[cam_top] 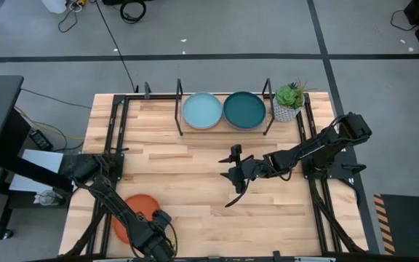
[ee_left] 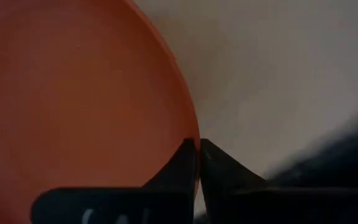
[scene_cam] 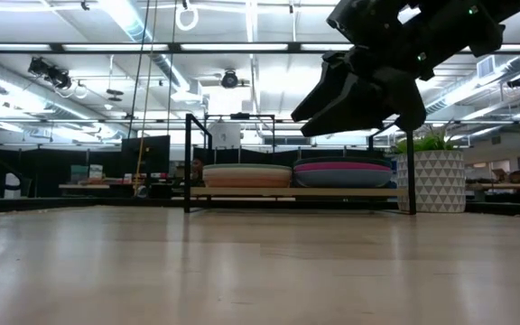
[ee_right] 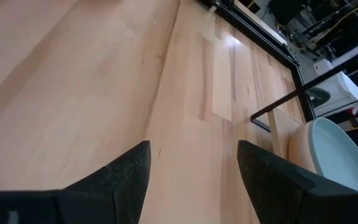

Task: Place and stack plates onto a shelf
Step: Stack the orange plate on top of the dark blue plate on the shelf

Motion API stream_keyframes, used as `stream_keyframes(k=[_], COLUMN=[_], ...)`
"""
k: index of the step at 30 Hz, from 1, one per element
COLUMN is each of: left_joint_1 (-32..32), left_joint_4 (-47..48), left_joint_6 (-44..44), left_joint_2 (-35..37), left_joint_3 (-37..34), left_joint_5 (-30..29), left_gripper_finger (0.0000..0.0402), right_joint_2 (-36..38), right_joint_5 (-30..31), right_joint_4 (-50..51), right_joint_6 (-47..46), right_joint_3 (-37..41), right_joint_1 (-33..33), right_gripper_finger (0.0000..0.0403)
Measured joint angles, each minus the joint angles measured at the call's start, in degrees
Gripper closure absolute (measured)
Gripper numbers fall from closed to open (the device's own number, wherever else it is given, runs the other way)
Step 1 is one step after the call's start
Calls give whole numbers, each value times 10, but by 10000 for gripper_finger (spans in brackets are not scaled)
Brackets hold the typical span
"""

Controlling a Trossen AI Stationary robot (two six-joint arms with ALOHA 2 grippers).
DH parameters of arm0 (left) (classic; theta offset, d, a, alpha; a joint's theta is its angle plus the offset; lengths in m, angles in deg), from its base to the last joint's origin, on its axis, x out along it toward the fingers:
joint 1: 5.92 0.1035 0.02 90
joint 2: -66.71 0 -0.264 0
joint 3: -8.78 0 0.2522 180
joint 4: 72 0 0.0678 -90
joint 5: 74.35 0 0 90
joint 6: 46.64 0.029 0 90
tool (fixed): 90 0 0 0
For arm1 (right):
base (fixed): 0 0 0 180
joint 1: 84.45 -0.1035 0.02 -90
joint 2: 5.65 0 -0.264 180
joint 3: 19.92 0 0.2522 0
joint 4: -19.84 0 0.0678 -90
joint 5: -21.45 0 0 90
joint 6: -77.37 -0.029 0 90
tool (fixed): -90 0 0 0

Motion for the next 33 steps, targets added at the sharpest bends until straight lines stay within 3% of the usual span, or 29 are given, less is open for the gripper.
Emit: stream_keyframes(k=[3,8,12,16,24,33], left_joint_1=[-7,-6,22,59,137,195], left_joint_4=[-1,21,44,47,20,-51], left_joint_6=[105,317,445,562,796,997], left_joint_2=[1,1,1,1,1,1], left_joint_3=[48,115,126,126,126,125], left_joint_5=[-38,-157,-202,-206,-207,-180], left_gripper_finger=[387,388,388,388,389,389], right_joint_2=[0,0,1,13,26,26], right_joint_5=[0,2,91,170,160,165], right_joint_4=[7,7,25,81,138,165], right_joint_6=[0,42,56,59,58,54], right_joint_3=[0,0,-7,-21,-50,-53], right_joint_1=[-8,-44,-91,-151,-226,-239], right_gripper_finger=[157,157,157,157,160,175])
